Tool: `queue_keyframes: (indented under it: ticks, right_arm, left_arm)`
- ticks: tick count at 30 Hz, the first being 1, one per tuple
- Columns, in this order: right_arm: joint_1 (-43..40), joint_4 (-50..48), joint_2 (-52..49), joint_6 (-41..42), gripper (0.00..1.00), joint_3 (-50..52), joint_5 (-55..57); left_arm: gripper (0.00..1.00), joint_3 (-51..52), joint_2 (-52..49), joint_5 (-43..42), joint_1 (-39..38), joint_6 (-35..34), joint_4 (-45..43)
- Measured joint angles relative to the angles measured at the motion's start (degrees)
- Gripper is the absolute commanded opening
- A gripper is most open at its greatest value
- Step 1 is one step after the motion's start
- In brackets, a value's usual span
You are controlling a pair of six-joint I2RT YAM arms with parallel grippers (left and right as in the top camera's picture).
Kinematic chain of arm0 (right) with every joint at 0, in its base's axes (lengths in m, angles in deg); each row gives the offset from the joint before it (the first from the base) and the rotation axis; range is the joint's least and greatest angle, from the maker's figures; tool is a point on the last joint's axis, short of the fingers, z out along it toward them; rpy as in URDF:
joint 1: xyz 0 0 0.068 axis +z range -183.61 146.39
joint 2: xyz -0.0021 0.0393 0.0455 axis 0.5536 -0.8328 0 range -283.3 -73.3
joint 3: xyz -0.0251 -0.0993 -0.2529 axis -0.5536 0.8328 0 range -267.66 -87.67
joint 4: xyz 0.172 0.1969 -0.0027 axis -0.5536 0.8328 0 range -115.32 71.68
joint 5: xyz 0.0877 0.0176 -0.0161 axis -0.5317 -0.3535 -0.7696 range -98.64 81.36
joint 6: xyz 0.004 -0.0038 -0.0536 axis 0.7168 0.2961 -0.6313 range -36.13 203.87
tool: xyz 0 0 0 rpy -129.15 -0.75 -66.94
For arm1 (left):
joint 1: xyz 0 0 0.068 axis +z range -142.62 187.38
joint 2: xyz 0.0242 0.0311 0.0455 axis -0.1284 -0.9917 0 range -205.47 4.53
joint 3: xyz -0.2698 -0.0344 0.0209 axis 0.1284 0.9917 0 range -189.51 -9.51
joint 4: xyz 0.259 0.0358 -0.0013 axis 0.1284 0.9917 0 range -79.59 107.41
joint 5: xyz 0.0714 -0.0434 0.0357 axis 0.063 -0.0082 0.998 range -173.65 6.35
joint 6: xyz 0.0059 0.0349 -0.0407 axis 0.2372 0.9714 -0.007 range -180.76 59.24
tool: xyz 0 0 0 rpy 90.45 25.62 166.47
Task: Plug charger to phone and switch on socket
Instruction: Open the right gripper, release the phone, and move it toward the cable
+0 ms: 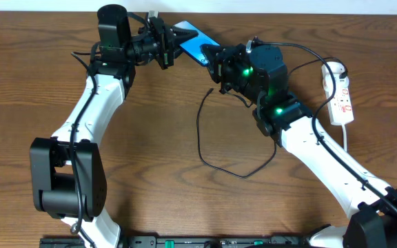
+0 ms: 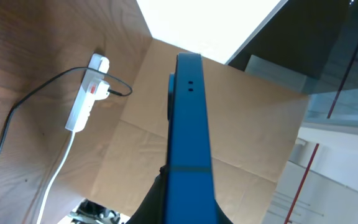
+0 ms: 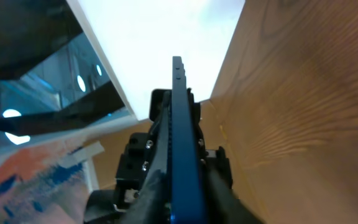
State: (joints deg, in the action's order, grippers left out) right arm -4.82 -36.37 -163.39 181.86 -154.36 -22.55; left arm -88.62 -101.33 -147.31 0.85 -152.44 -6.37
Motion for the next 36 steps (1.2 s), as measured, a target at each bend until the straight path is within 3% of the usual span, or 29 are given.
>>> queue_keyframes:
  ticks: [9, 15, 25, 36]
  right_arm:
    - [0.0, 3.19, 0.0, -0.87, 0.31, 0.0, 0.04]
    - [0.0, 5.6, 0.02, -5.18, 0.31, 0.0, 0.04]
    - [-0.76, 14.84, 0.04, -19.58, 0.4, 0.0, -0.11]
    - [-3.43, 22.56, 0.04, -36.7, 0.4, 0.0, 0.07]
  left_arm:
    - [0.08, 0.02, 0.0, 0.5, 0.15, 3.69, 0.76]
    - [0.08, 0.28, 0.0, -0.85, 1.18, 10.93, 6.05]
    - [0.08, 0.76, 0.0, -5.9, 4.28, 28.98, 17.9]
    - [0.07, 0.9, 0.0, -13.86, 4.98, 42.07, 20.28]
